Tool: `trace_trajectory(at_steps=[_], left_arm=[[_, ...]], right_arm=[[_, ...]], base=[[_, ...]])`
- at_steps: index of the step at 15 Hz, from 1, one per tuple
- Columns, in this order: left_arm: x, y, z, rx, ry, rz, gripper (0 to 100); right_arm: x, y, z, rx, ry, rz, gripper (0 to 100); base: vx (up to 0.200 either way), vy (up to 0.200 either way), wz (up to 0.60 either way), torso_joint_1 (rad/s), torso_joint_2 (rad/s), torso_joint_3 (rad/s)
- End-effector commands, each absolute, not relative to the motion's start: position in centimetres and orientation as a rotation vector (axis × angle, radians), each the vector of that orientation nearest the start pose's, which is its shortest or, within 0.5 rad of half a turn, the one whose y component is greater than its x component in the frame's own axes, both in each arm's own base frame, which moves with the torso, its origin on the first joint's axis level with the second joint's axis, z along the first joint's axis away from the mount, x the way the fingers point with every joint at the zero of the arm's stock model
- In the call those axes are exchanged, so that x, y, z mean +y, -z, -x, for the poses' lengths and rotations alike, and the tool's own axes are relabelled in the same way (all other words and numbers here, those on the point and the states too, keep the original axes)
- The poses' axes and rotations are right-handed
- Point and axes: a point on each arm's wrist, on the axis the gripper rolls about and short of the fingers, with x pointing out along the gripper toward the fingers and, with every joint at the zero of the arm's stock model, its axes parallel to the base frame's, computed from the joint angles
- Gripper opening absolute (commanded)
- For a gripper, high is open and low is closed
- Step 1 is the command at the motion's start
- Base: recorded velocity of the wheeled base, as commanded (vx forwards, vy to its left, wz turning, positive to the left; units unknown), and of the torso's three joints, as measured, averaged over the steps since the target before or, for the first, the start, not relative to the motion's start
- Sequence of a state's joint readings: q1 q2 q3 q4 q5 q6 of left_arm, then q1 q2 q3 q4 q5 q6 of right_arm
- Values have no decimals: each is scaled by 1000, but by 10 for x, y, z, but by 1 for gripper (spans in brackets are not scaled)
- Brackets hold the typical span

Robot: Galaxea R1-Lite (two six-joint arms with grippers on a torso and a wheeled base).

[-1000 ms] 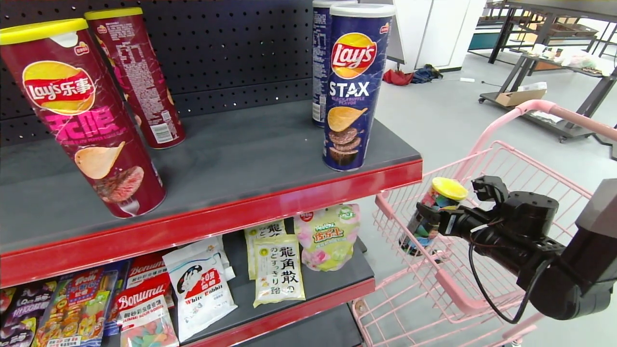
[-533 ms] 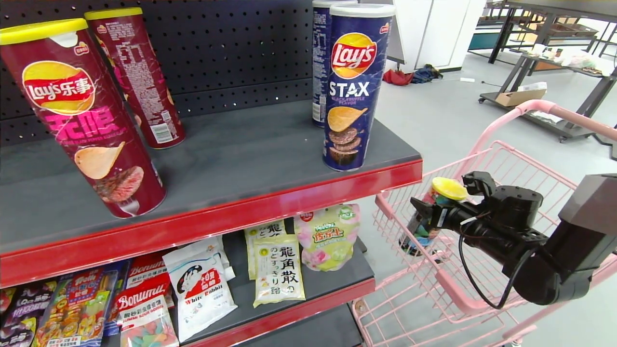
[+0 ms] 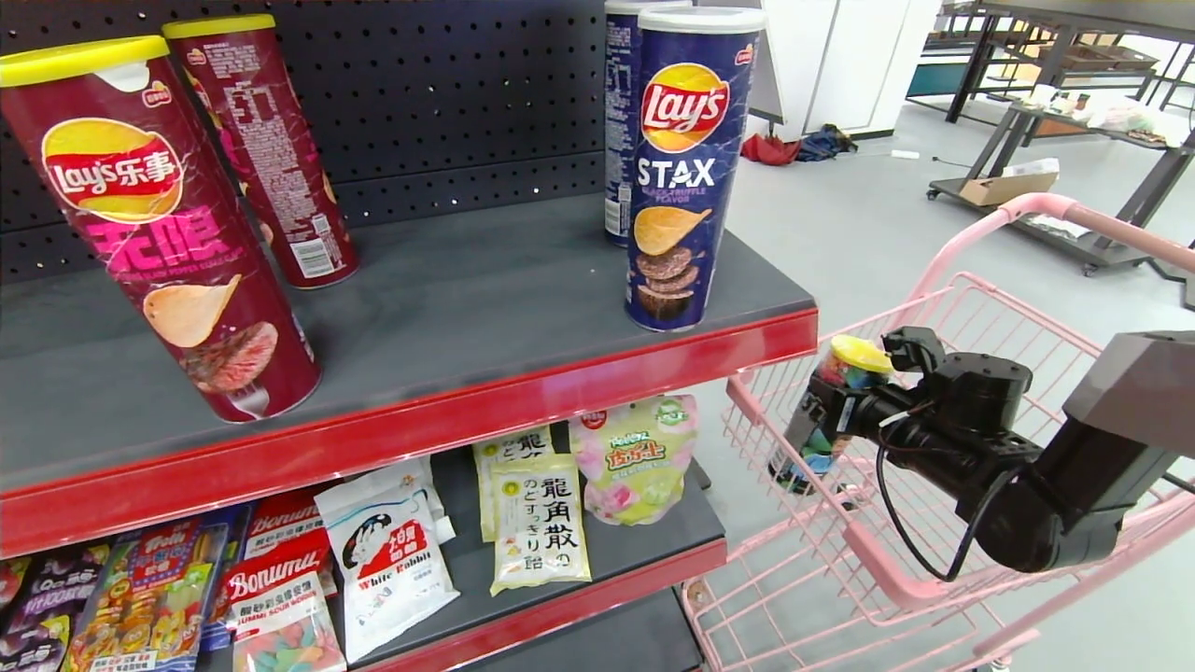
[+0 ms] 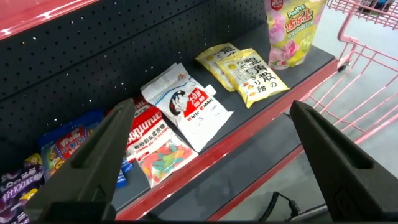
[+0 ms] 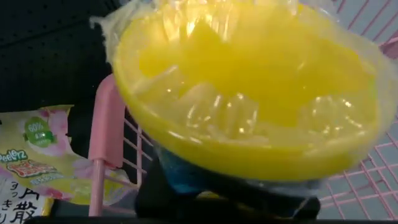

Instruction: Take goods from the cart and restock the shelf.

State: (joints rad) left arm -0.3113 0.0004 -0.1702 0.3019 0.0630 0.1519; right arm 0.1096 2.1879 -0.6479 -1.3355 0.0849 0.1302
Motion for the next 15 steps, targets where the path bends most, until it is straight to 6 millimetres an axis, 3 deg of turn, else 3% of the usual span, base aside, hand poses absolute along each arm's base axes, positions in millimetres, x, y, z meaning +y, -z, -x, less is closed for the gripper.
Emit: trace_trajectory(at_steps=[1,3,4,6,7,9,10,11,12,13,15], left_arm=[[13,-91,37,111,258,-175,100],[13,-91,37,111,258,-175,100],[13,-91,37,111,258,-175,100],[13,-91,37,111,259,-175,100],[13,-91,37,111,261,-174,100],[13,-91,37,111,262,-172,100],[13,-91,37,111,270,-172,100],[13,-91,37,110,273,-171,100],[13,-91,37,110,283,-169,100],[13,-91,37,110,288,-166,100],[13,-91,37,110,291,-164,100]], right_arm=[[41,-53,-349,221,-183,-127,0],[42,-70,-331,215,-194,-117,0],[43,-90,-317,214,-200,-104,0],[40,-133,-299,169,-201,-88,0],[37,-172,-280,130,-204,-61,0],[34,-210,-254,112,-208,-30,0],[30,-238,-224,110,-198,4,0],[28,-246,-211,109,-194,20,0],[22,-266,-172,86,-146,40,0],[16,-275,-145,68,-50,42,0],[6,-271,-95,47,95,8,0]], base=[[0,0,0,0,0,0],[0,0,0,0,0,0],[0,0,0,0,0,0],[0,0,0,0,0,0],[0,0,0,0,0,0],[0,0,0,0,0,0],[0,0,0,0,0,0],[0,0,0,0,0,0],[0,0,0,0,0,0],[0,0,0,0,0,0],[0,0,0,0,0,0]])
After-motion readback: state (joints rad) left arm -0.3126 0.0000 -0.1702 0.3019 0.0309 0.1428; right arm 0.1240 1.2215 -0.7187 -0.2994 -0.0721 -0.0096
